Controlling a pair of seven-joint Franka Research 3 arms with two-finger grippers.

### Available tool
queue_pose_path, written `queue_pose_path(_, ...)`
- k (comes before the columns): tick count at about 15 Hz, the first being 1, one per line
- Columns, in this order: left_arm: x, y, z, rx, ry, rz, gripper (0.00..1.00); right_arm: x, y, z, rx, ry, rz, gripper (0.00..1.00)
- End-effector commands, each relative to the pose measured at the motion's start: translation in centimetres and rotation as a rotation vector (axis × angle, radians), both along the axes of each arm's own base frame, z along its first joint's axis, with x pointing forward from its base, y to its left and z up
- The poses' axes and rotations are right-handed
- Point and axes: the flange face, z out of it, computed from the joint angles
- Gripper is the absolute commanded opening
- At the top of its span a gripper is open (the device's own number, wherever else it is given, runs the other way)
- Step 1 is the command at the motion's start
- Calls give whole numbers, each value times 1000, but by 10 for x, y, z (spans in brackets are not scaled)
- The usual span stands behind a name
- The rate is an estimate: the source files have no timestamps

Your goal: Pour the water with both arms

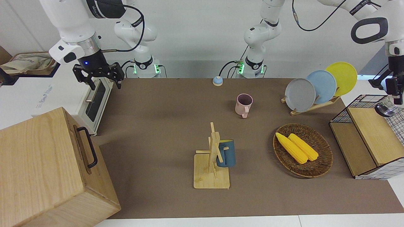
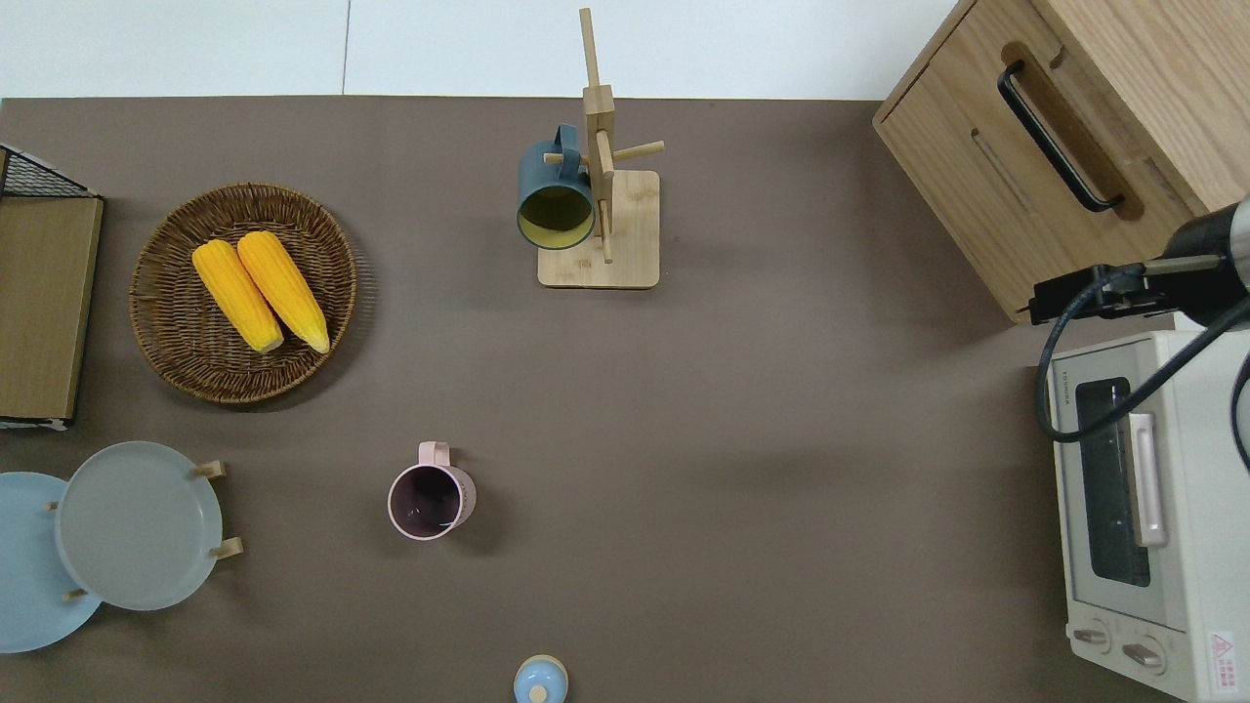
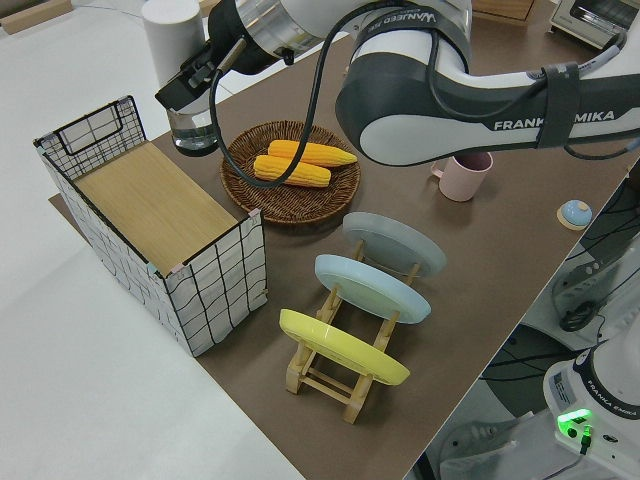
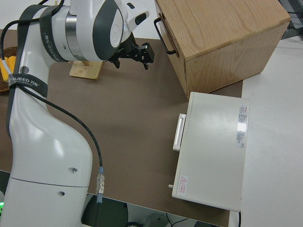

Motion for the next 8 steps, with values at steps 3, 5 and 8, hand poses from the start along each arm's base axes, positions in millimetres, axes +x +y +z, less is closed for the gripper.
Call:
queue_pose_path(3,0,46,-17,4,-76,-78,0,-1,-1,3,19,-11,7,992)
queue_pose_path(5,-5,64,-30,29,-71,-109,0,-1,0,3,19,-11,9,992)
queue_pose_path(8,-2,73,-46,24,-88,-145,0,-1,-1,3,19,-11,7,992)
